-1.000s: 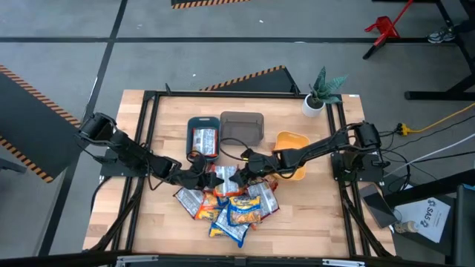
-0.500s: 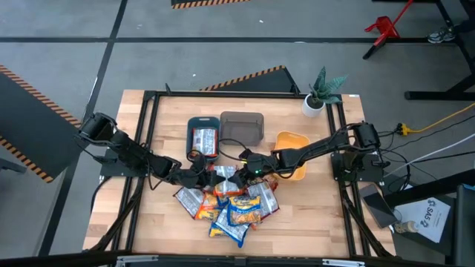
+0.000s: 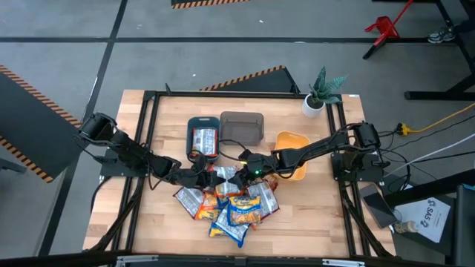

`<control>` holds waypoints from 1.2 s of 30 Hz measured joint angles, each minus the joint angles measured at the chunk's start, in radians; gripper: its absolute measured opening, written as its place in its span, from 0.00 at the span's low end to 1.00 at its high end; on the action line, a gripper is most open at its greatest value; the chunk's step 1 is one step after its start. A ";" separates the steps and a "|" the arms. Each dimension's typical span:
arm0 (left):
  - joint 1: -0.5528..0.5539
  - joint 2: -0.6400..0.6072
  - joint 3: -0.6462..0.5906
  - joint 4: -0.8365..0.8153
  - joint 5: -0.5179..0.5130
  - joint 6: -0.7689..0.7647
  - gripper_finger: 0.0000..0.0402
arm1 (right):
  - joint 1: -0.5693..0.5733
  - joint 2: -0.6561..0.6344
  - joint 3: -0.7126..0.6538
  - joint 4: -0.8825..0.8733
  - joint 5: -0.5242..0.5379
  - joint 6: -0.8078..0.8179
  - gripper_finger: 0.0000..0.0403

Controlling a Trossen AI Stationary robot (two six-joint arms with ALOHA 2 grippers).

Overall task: Sort Maruchan noodles
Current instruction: Put the orange noodle pack into the blue bin

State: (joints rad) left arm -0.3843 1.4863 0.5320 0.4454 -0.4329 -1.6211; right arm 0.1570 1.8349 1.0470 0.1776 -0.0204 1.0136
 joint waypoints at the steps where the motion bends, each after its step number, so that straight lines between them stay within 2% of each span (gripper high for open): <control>1: 0.000 -0.001 0.000 0.000 0.002 0.000 0.29 | 0.000 -0.004 0.000 -0.002 0.000 -0.005 0.70; 18: 0.000 -0.001 0.000 0.102 -0.005 0.000 0.21 | -0.069 -0.157 0.001 -0.142 0.012 -0.126 0.70; 23: 0.000 -0.045 0.001 0.125 -0.025 0.011 0.21 | -0.119 -0.233 0.001 -0.201 0.020 -0.181 0.70; 29: 0.014 -0.162 0.001 0.093 -0.017 0.092 0.21 | -0.181 -0.326 0.001 -0.241 0.024 -0.241 0.70; 36: 0.130 -0.382 0.000 -0.123 0.060 0.196 0.21 | -0.232 -0.398 0.001 -0.293 0.063 -0.306 0.70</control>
State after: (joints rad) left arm -0.2542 1.1041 0.5323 0.3221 -0.3730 -1.4254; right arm -0.0755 1.4373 1.0477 -0.1153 0.0430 0.7080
